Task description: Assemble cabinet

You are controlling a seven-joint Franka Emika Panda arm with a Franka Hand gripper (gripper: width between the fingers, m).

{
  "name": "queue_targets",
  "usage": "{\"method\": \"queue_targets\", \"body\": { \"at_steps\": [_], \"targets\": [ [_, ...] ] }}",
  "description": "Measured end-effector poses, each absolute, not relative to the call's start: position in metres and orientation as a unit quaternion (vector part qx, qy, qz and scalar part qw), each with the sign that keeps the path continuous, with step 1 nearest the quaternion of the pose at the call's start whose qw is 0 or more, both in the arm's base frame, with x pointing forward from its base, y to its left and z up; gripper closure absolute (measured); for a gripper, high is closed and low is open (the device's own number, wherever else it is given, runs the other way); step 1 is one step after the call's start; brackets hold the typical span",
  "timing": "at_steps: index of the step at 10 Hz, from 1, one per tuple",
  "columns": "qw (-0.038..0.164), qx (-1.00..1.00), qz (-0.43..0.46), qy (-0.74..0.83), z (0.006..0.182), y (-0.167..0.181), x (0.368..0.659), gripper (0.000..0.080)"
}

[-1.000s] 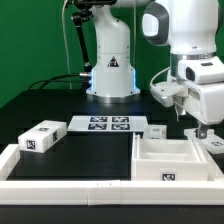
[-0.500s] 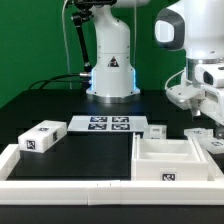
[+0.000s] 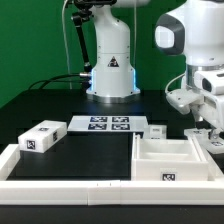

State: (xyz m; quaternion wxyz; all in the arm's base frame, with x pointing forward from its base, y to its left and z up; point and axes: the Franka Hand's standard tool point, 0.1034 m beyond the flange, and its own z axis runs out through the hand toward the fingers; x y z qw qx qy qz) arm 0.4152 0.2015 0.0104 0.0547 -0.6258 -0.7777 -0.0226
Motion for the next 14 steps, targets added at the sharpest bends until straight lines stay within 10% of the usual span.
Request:
{"method": "queue_targets", "body": {
  "at_steps": [2,4,9,14],
  "targets": [
    [0.053,-0.629,-0.028,-0.775,0.010,0.201,0.417,0.0403],
    [0.052,-0.634,-0.028,-0.771,0.013,0.200,0.420,0.0733],
    [0.052,-0.643,-0.024,-0.764,0.014,0.194,0.421,0.0732],
    [0.018,-0.705,-0.019,-0.709,0.061,0.131,0.434,0.0731]
  ]
}}
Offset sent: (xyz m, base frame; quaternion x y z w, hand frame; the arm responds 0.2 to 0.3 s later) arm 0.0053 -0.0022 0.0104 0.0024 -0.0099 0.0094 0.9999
